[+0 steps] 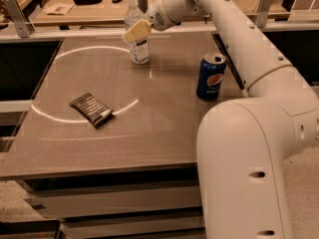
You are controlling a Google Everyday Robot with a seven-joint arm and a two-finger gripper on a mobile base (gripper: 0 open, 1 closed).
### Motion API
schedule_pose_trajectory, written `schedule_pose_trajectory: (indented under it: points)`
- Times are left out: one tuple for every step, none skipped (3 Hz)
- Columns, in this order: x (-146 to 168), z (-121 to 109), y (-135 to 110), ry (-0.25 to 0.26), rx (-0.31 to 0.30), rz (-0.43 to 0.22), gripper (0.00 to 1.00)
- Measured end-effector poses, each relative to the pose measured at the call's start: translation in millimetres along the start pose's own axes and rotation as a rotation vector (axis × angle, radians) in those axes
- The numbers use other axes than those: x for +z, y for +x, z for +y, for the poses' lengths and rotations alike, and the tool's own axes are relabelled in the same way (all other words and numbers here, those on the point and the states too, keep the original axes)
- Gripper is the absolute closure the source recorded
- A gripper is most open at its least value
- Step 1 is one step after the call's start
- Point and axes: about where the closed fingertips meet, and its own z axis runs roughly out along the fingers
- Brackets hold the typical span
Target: Move blue plastic bottle near rxbar chocolate
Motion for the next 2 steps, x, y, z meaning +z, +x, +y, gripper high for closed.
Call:
schedule_pose_trajectory:
  points:
    - [-6.4,-2.0,5.7,-0.01,-0.01,-0.016,0.65]
    - [-21.1,0.2,8.8,-0.019,-0.03,-0.073,0.87]
